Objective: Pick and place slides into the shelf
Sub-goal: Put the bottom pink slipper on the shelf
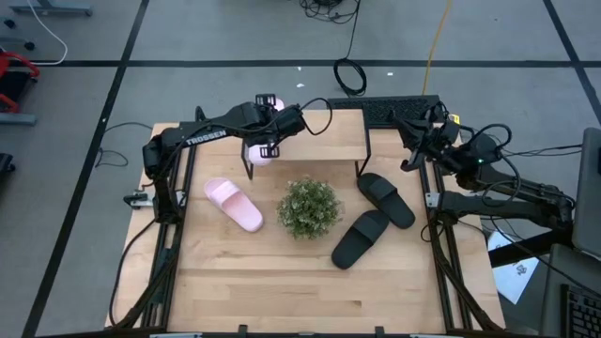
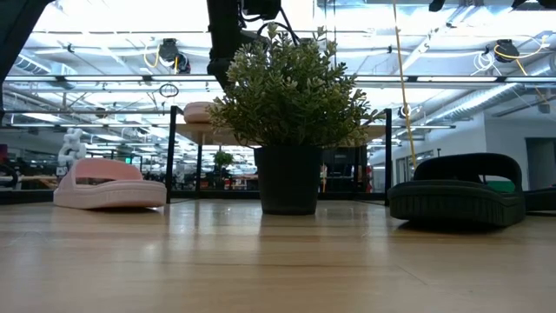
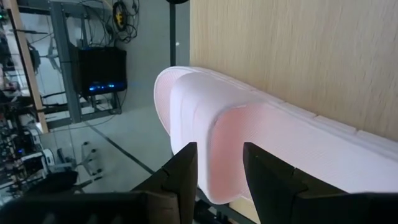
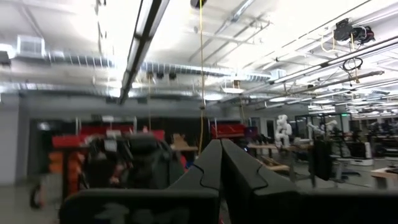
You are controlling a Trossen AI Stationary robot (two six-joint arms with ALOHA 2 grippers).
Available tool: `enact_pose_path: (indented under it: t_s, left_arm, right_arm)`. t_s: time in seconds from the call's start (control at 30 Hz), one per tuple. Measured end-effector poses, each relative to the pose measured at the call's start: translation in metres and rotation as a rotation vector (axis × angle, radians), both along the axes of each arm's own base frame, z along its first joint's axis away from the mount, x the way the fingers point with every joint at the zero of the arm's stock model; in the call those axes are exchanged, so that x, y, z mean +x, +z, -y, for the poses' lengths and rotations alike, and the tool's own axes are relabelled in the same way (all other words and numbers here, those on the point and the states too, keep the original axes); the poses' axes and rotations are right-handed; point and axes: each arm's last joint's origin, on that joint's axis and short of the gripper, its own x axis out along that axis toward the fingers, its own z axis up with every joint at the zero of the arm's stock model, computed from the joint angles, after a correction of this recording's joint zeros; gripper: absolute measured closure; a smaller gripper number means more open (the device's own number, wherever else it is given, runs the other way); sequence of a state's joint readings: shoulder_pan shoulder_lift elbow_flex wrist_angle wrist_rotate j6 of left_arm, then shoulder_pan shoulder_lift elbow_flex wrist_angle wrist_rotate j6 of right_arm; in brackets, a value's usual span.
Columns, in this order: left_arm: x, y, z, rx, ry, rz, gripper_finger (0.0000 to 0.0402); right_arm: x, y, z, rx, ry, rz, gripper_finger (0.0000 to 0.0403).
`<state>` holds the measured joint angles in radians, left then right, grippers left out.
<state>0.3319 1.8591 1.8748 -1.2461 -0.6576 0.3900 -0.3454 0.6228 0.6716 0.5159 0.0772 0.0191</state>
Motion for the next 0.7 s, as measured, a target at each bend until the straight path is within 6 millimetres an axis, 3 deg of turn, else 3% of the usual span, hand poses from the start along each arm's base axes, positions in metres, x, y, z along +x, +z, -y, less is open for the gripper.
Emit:
enact_pose_path:
  t_s: [0.23, 0.53, 0.7]
  left_arm:
    - [0.001, -0.001, 0.003, -0.028, 0.021, 0.035, 0.0270]
    - [-0.002, -0.001, 0.003, -0.035, 0.026, 0.010, 0.0270]
    - [-0.004, -0.018, 0.004, -0.044, 0.034, -0.049, 0.0270]
  right_arm:
    - [-0.004, 0.007, -0.001, 0.029, 0.037, 0.109, 0.0403]
    - [-0.004, 0.007, -0.001, 0.052, 0.051, 0.115, 0.0403]
    - [-0.004, 0.007, -0.001, 0.072, 0.063, 0.123, 0.0403]
